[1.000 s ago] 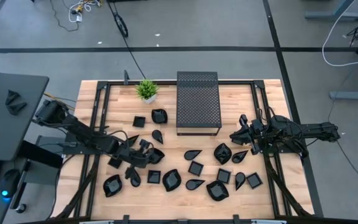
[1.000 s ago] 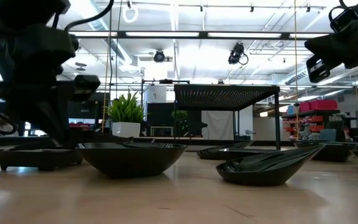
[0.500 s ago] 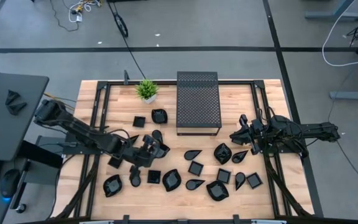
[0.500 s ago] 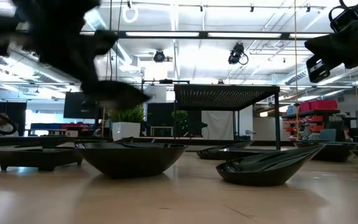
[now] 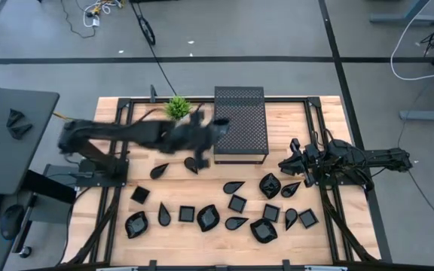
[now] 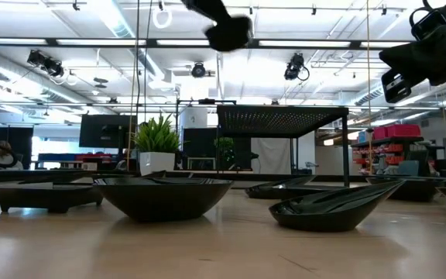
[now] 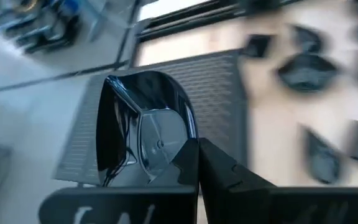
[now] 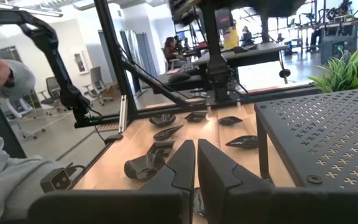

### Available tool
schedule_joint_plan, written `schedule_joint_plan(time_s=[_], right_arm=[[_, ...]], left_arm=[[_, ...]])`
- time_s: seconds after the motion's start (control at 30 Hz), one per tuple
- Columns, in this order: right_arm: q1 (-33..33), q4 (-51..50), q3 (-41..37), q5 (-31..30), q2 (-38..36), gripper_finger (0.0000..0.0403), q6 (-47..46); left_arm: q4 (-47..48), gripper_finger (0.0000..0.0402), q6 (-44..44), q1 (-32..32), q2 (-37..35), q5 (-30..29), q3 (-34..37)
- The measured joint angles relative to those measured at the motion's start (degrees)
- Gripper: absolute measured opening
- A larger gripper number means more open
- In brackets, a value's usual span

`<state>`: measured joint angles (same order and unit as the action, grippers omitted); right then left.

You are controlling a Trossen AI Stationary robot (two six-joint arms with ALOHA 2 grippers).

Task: Pick & Place Mini shaped plates
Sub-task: Put the leaf shaped plate on the shelf

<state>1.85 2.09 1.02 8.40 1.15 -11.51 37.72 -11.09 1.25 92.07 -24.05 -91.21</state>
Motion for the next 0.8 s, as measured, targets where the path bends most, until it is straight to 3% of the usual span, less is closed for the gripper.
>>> schedule_joint_plan(time_s=[0.17,0.3,0.53,0.8], right_arm=[[0.02,0.0,0.0,0.01,0.02,0.0025,0.0],[0.0,0.0,0.0,-0.02,0.02,0.0025,0.0],[0.01,0.0,0.0,0.01,0.02,0.0025,0.0],[0.0,0.0,0.0,0.0,0.0,0.0025,0.0]], left_arm=[[5.03,0.0004,1.11,-8.36,11.05,0.05,-12.7],[5.56,0.0004,2.95,-12.68,17.98,0.04,-18.28],[4.68,0.0007,3.84,-17.04,26.84,-1.87,-21.78],[2.67,0.0006,4.02,-20.24,29.88,-6.76,-21.78]])
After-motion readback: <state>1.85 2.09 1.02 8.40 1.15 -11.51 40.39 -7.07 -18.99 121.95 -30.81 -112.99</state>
